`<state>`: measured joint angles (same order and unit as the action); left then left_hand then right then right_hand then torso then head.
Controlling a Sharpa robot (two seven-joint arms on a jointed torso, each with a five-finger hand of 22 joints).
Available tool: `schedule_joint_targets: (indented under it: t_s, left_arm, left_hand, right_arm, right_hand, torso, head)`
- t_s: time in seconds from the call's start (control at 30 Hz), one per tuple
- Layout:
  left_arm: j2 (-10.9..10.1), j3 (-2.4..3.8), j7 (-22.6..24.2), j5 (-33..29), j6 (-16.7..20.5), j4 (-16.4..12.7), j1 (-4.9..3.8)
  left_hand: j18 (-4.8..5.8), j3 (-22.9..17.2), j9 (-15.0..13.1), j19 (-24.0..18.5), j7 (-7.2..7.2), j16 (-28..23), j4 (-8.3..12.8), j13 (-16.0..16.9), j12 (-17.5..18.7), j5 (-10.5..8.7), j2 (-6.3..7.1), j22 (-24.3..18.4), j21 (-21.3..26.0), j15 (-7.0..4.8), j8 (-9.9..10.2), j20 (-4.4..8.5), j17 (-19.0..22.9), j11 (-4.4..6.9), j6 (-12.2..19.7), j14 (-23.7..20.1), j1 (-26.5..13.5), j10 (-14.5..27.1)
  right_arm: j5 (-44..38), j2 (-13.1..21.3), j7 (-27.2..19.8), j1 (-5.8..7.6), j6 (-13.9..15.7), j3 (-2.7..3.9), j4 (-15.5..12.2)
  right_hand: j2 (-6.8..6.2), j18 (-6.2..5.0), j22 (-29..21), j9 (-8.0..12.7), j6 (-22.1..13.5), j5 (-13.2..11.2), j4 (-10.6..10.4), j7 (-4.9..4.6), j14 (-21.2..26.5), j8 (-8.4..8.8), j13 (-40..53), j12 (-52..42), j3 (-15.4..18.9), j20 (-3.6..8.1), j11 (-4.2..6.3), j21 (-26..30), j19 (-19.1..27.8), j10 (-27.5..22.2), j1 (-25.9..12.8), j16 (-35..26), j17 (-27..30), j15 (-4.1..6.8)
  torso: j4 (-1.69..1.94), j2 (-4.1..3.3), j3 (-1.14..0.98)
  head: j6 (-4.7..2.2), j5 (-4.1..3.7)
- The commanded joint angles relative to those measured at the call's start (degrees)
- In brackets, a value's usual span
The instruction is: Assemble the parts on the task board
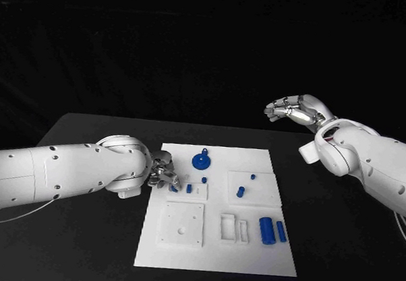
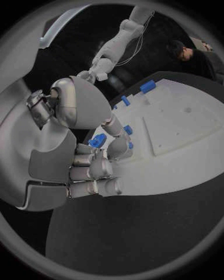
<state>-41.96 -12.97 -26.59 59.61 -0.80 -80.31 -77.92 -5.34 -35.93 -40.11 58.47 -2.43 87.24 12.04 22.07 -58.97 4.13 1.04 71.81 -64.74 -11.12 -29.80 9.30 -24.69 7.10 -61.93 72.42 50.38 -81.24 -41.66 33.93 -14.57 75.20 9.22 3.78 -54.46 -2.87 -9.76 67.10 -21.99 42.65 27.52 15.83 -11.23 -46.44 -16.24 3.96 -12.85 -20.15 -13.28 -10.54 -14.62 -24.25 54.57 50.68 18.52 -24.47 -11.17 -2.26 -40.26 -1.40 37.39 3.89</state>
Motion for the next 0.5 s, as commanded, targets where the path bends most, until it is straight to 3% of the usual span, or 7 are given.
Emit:
schedule_joint_targets:
  t_s: [0.03,0.5]
  left_arm:
    - [0.4,-0.33,0.0,-0.2,-1.6,-0.1,0.47]
    - [0.4,-0.33,-0.1,-0.2,-1.2,0.3,0.47]
  left_hand:
    - [0.07,0.4,0.1,-0.4,3.41,0.1,-0.8,-0.1,-0.3,-1.04,0.87,0.1,0.0,-1.67,-0.4,6.25,0.1,0.08,-5.4,0.7,-0.8,0.6]
    - [-0.09,1.8,0.5,-0.5,3.37,0.0,-5.2,-0.5,-0.3,-1.28,3.74,0.1,0.2,-1.70,-0.7,6.29,0.3,0.05,-4.9,0.5,-4.6,0.8]
  right_arm:
    - [0.1,-0.1,-0.4,-0.02,-0.6,0.03,-0.1]
    - [0.1,0.0,-0.4,-0.05,-0.5,0.03,0.0]
  right_hand:
    - [-0.11,0.45,0.1,0.1,-0.5,0.4,-0.2,-1.93,0.5,-0.04,-0.1,0.3,0.1,-0.18,-0.03,0.2,0.4,0.5,-0.5,-0.3,0.1,-0.12]
    - [-0.13,0.43,0.1,0.1,-0.5,0.4,-0.2,-1.94,0.5,-0.04,-0.1,0.4,0.1,-0.20,-0.04,0.3,0.4,0.5,-0.5,-0.3,0.1,-0.12]
  torso:
    - [-0.04,0.00,0.00]
    - [0.00,0.01,0.02]
  head:
    - [-0.04,-0.03]
    - [0.03,-0.10]
